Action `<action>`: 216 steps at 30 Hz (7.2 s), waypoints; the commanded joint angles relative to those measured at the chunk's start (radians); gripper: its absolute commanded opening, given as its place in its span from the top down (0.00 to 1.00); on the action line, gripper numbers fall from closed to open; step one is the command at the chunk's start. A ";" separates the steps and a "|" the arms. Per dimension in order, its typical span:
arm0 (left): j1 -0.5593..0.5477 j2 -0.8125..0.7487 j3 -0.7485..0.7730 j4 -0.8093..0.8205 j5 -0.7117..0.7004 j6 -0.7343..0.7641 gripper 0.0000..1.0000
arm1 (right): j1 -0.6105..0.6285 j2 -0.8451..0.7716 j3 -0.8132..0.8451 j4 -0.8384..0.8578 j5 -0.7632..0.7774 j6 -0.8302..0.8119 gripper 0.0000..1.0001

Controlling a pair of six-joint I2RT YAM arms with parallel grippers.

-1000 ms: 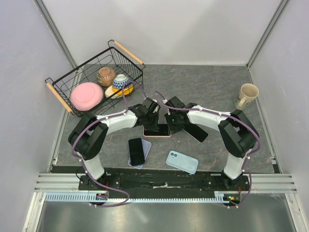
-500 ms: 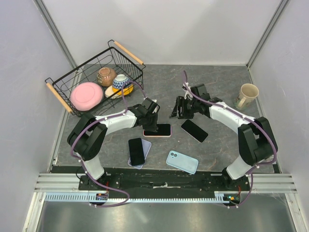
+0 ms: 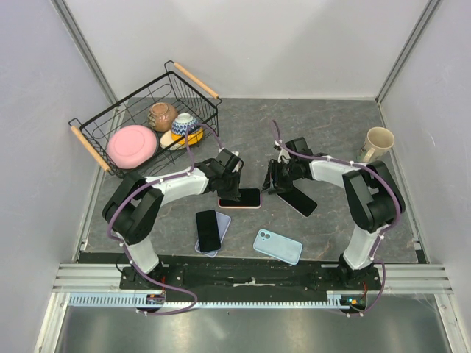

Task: Put the phone into the phone case

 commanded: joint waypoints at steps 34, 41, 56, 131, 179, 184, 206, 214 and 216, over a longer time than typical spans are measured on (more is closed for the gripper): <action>0.000 0.019 -0.021 -0.073 -0.068 0.052 0.98 | 0.107 0.275 0.128 -0.165 0.292 -0.061 0.74; -0.005 0.022 -0.015 -0.071 -0.068 0.050 0.98 | 0.144 0.320 0.167 -0.239 0.392 -0.088 0.76; -0.013 0.010 0.002 -0.074 -0.069 0.049 0.98 | 0.216 0.380 0.223 -0.342 0.589 -0.114 0.79; 0.303 -0.104 -0.254 0.222 0.327 -0.071 0.50 | 0.110 0.111 0.024 -0.030 0.049 0.053 0.58; 0.037 -0.349 -0.202 0.136 0.164 -0.003 0.36 | 0.055 -0.215 0.046 -0.153 0.276 -0.007 0.21; -0.075 -0.400 -0.242 0.135 0.143 -0.025 0.37 | 0.036 -0.329 -0.011 -0.207 0.349 -0.007 0.21; -0.500 -0.036 -0.018 -0.086 -0.169 -0.060 0.45 | -0.138 -0.518 -0.129 -0.296 0.389 -0.018 0.21; -0.500 0.017 0.010 -0.126 -0.270 -0.085 0.52 | -0.143 -0.512 -0.129 -0.294 0.379 -0.027 0.21; -0.500 0.039 0.049 -0.149 -0.288 -0.082 0.57 | -0.143 -0.508 -0.129 -0.296 0.379 -0.028 0.21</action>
